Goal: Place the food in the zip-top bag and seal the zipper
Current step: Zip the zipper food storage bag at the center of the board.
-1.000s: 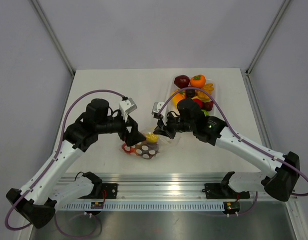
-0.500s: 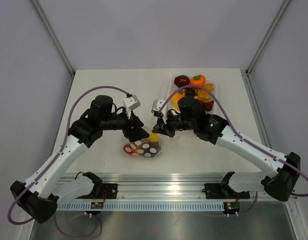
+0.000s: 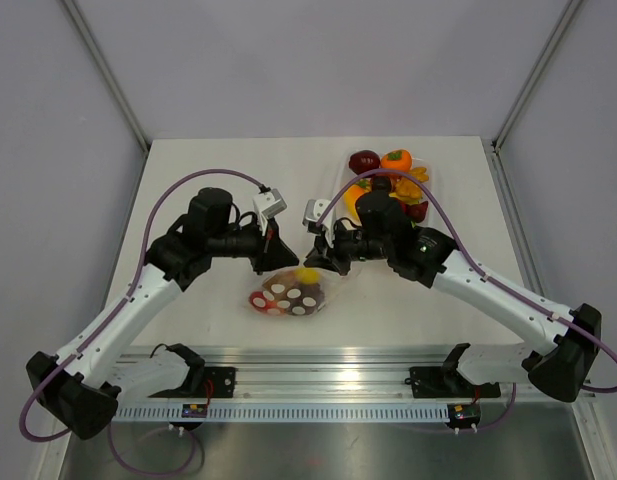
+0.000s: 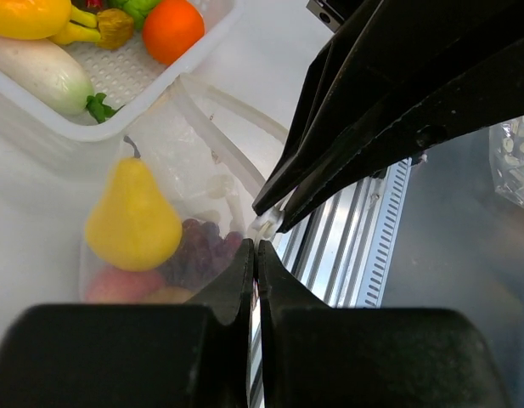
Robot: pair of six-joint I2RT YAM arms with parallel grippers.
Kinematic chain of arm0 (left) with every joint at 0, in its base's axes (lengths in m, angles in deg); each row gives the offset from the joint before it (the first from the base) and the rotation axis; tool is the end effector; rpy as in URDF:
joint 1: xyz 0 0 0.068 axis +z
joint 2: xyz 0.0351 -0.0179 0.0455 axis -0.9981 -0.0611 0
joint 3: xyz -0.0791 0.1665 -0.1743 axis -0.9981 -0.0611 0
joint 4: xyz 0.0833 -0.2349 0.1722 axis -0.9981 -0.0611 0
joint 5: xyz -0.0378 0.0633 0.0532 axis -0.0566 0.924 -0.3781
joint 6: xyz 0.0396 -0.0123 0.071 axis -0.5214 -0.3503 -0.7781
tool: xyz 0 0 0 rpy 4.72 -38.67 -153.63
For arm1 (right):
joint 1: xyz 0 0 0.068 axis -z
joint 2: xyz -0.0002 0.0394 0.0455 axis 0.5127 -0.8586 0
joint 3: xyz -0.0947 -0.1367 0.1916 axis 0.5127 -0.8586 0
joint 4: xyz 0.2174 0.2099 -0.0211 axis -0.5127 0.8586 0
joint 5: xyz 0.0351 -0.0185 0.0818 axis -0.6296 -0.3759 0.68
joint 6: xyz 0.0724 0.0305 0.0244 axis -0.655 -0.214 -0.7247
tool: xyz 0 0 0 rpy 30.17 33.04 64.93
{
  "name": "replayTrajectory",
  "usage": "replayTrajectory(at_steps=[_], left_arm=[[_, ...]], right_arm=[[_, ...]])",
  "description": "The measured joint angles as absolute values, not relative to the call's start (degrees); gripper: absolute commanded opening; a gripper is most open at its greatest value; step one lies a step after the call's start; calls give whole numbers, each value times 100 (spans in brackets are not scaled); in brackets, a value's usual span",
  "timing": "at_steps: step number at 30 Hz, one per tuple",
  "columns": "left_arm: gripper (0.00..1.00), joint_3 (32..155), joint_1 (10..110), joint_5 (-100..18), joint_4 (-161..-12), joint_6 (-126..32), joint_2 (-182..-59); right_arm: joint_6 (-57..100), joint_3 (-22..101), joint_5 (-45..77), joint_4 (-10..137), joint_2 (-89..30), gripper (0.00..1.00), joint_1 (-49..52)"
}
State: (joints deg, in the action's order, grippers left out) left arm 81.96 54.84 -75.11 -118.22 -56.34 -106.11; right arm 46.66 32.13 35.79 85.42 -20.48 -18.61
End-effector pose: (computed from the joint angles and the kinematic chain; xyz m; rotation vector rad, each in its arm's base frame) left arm 0.2291 -0.1978 0.3216 0.9767 1.9066 -1.1269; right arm 0.2099 0.2954 0.3230 -1.3993 1.5371 0.8174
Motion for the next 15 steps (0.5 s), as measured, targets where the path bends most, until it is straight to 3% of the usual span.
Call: replayTrajectory(at_steps=[15], left_arm=[[0,8146,5610,-6995,-11901,-5701,-9979]], right_arm=[[4679,3158,3437,8429,-1912,0,-1861]])
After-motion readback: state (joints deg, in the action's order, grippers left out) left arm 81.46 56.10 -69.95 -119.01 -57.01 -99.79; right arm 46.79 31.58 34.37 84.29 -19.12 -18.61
